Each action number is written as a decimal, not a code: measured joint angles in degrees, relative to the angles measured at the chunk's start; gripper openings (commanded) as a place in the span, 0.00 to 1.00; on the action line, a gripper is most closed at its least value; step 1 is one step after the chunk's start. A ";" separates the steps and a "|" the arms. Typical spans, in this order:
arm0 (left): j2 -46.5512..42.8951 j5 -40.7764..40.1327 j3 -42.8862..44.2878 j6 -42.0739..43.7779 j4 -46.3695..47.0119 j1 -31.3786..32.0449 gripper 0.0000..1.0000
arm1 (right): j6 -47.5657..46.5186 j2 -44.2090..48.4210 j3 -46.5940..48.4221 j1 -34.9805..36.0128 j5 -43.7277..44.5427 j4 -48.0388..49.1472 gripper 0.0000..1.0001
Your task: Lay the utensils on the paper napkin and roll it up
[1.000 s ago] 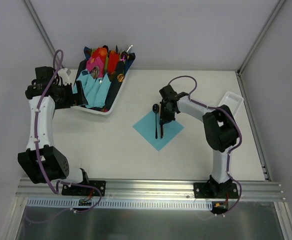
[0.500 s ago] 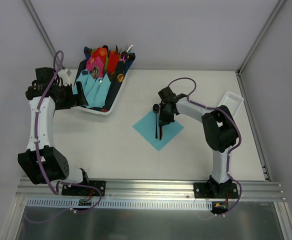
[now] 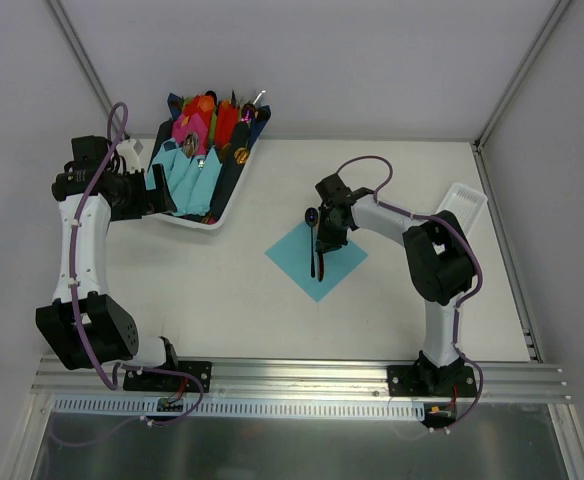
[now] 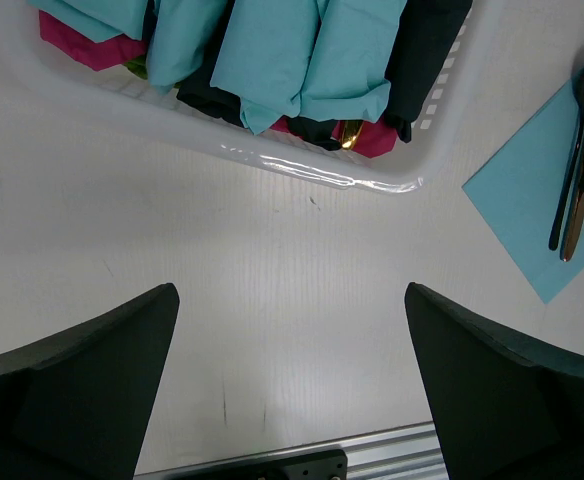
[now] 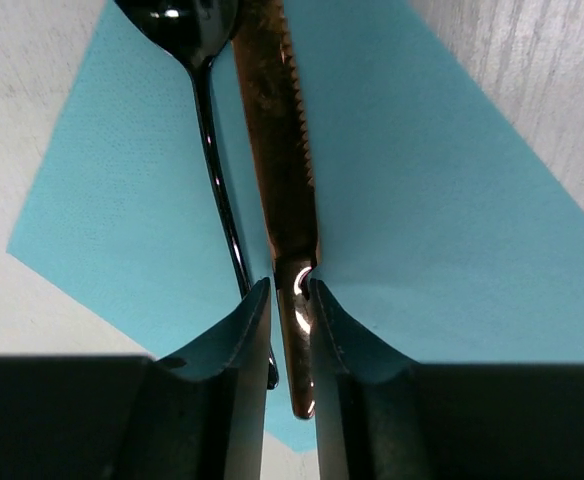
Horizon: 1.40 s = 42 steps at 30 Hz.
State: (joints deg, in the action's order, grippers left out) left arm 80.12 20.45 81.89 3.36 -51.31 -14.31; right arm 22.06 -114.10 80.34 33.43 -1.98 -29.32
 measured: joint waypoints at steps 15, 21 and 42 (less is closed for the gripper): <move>-0.57 1.97 -0.20 0.48 0.07 0.20 0.99 | 2.01 0.96 -0.92 0.00 -0.52 0.63 0.42; -2.56 2.78 -0.72 3.45 0.70 4.46 0.99 | 2.47 7.56 -2.89 -0.35 -1.33 0.85 0.66; 11.52 4.15 4.09 7.17 9.18 39.78 0.68 | -8.26 58.27 -27.54 -21.38 -5.55 -5.27 0.99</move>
State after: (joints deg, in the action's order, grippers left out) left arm 91.64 24.60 85.97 10.52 -42.13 25.47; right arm 13.80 -55.83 52.80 12.05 -7.53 -34.59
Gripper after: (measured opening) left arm 0.807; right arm 0.990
